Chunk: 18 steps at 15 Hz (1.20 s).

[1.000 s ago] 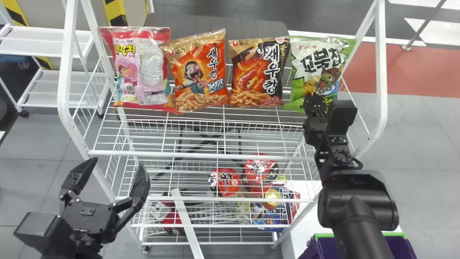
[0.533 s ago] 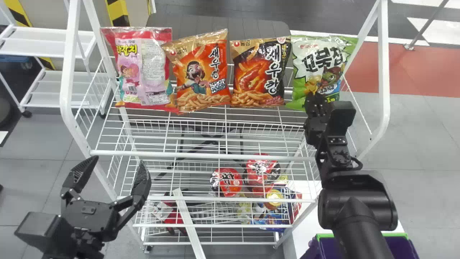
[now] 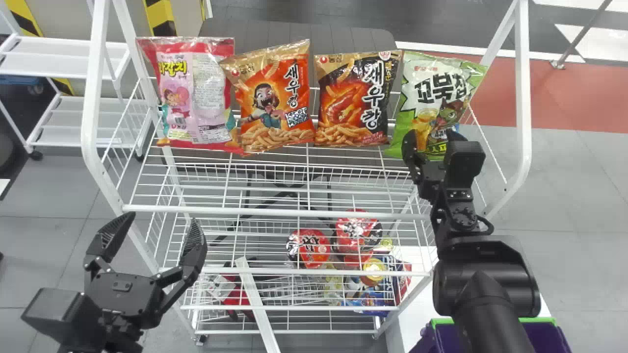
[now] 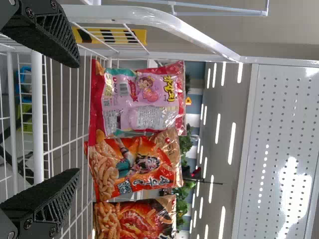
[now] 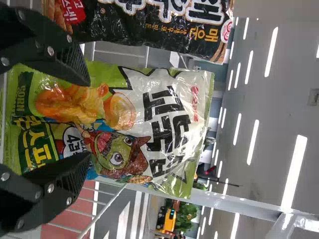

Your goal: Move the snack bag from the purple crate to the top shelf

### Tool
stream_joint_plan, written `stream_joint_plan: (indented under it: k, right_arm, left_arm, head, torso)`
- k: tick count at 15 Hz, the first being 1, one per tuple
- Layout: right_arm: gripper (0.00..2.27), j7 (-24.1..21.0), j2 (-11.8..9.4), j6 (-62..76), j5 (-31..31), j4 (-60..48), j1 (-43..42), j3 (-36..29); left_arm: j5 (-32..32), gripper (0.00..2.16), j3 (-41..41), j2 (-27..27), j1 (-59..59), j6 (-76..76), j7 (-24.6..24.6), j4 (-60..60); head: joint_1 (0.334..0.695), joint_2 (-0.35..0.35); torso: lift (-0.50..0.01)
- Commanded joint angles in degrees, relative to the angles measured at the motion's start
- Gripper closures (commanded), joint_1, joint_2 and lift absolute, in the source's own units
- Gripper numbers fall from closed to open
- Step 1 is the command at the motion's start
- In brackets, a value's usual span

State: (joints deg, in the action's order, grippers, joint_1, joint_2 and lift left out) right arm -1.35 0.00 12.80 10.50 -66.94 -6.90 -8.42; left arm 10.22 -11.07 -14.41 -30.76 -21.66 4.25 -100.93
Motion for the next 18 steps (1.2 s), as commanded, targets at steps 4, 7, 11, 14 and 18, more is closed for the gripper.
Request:
stream_joint_plan:
  k: [4,7,11,14,18]
  right_arm:
    - [0.17,-0.3,0.1,2.0,0.0,-1.0,1.7,0.4]
    - [0.17,-0.4,0.1,-4.3,0.2,-10.2,5.8,2.6]
    - [0.17,-0.1,0.1,-21.0,0.6,-30.6,13.8,8.4]
    - [0.16,0.7,0.1,-26.8,-0.2,-43.8,21.8,12.7]
    - [0.17,1.9,-0.6,-23.1,-4.7,-54.5,35.8,14.6]
  left_arm:
    - [0.0,0.06,0.0,0.0,0.0,0.0,0.0,0.0]
    - [0.0,0.06,0.3,0.0,0.0,0.0,0.1,-0.1]
    - [0.0,0.06,0.4,0.0,-0.1,0.0,0.1,-0.5]
    - [-0.4,0.06,1.3,-0.2,-2.5,0.4,0.3,-4.3]
    - [-1.8,0.06,3.0,-0.3,-6.3,1.2,2.8,-10.3]
  head:
    - [0.695,-0.12]
    - [0.695,-0.117]
    - [0.695,-0.095]
    - [0.695,-0.061]
    - [0.695,0.015]
  torso:
    - [0.0]
    - [0.0]
    - [0.0]
    - [0.0]
    - [0.0]
